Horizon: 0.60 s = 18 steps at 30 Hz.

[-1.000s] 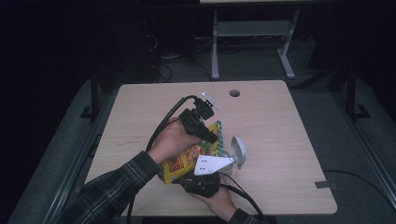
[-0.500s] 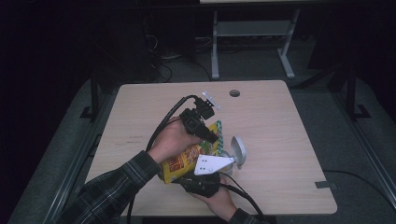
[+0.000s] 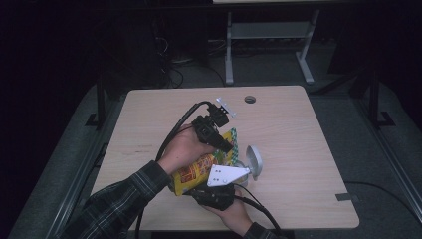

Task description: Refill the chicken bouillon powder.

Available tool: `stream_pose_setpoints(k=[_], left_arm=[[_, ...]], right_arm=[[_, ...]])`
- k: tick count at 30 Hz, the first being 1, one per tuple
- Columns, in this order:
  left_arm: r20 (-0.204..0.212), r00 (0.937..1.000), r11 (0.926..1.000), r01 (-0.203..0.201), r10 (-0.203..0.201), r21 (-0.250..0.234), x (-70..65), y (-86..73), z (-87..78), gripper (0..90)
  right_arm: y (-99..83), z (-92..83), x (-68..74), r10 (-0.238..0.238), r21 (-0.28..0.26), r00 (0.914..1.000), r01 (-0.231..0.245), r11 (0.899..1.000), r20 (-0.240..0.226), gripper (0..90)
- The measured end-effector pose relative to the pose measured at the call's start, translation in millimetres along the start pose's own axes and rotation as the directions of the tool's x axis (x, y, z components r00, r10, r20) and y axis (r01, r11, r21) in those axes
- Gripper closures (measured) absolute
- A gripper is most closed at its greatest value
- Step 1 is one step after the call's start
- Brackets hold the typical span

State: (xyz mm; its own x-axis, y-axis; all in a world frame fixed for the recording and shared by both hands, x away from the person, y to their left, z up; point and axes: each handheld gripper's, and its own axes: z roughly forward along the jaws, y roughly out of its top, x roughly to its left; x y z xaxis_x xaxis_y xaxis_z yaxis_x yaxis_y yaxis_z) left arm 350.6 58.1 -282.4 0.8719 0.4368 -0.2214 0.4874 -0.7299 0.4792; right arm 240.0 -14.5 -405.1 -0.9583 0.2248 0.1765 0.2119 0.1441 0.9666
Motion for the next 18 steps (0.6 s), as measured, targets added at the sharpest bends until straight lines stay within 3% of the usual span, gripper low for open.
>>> stream_pose_setpoints(k=[18], left_arm=[[-0.004,1.0,1.0,-0.002,0.002,0.007,-1.8,3.3,0.5,89.8]], right_arm=[[1.0,-1.6,-0.2,0.002,-0.007,1.0,-0.002,1.0,0.001,90.0]])
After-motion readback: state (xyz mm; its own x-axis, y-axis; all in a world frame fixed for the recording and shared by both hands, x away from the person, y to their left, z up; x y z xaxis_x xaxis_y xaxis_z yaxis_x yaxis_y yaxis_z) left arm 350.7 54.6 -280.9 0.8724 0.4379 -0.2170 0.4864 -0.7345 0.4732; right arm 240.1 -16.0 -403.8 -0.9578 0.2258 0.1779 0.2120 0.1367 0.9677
